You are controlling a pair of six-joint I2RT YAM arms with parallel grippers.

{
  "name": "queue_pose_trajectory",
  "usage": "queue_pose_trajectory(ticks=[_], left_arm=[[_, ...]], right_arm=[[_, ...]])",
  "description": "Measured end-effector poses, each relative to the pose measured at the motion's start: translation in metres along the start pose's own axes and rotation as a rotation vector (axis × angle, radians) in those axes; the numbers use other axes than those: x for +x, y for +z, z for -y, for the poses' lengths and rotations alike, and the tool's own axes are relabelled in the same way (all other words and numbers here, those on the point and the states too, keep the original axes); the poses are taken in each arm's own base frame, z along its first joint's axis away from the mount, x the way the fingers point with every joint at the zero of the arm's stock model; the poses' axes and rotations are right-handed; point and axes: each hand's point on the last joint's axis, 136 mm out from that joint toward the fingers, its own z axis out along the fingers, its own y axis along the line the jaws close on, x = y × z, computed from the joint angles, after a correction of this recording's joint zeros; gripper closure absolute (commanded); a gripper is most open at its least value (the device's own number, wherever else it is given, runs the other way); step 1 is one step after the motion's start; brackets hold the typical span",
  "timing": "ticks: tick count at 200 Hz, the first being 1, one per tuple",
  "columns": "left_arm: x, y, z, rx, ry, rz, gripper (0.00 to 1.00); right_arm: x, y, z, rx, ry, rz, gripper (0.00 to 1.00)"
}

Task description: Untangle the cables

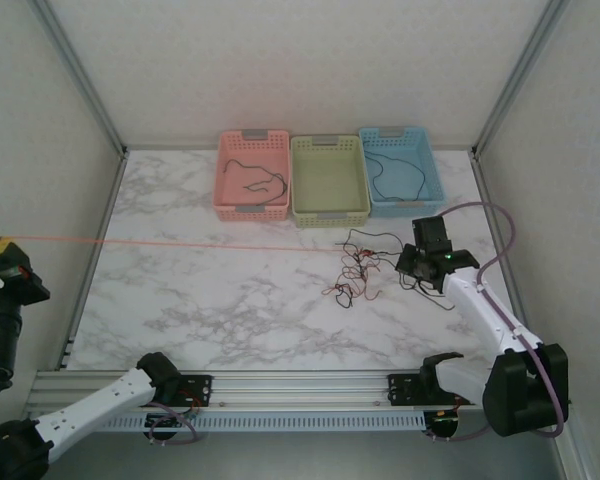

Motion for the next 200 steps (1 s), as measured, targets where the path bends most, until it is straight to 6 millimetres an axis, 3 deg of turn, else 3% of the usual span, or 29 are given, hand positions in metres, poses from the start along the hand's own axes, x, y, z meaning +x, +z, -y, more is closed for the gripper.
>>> queue_pose_trajectory(ticks=[40,74,119,142,164,200], left_arm=[[-0.007,-0.007,-0.02,-0.033,0.013,0.018,1.0],[-0.015,-0.017,-0.05,-0.109,-0.01,0.057,1.0],[-0.023,-0.026,-0.081,-0.174,-0.048,0.094,1.0],[-0.022,-0.026,-0.086,-0.172,-0.059,0.098,1.0],[-0.016,-0.016,-0.068,-0.114,-0.05,0.083,1.0],[0.016,0.009,0.016,0.093,0.077,-0.013,1.0]], right_arm=[[0.002,0.0,0.0,-0.037,0.03,-0.021,1.0],[-0.005,0.002,0.02,0.008,0.092,-0.014,1.0],[-0.005,0.004,0.029,0.04,0.117,-0.019,1.0],[-0.005,-0.001,0.014,-0.053,0.131,-0.029,1.0],[-0.005,-0.013,-0.011,-0.188,0.127,-0.034,1.0],[-0.002,-0.033,-0.036,-0.327,0.098,-0.034,1.0]])
